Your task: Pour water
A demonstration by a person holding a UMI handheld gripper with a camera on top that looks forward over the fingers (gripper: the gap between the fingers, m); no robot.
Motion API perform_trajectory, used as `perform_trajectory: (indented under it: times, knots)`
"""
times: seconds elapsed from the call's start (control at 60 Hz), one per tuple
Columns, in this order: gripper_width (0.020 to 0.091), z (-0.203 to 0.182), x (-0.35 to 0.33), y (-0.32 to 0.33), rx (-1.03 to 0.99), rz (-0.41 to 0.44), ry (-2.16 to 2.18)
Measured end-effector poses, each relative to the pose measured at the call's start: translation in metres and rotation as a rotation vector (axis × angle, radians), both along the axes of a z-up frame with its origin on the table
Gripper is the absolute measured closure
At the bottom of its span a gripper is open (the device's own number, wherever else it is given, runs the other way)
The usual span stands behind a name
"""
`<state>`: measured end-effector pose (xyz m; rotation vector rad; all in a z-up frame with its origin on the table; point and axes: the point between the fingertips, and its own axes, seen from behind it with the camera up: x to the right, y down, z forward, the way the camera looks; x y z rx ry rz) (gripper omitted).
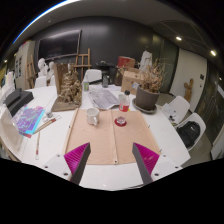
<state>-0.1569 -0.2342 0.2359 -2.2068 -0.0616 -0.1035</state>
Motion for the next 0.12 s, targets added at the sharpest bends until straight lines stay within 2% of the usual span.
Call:
perform_trajectory:
  times: [0.117]
  knots:
    - [0.0251,0.0021,-0.0027,0.0007,0.004,0.000,-0.011]
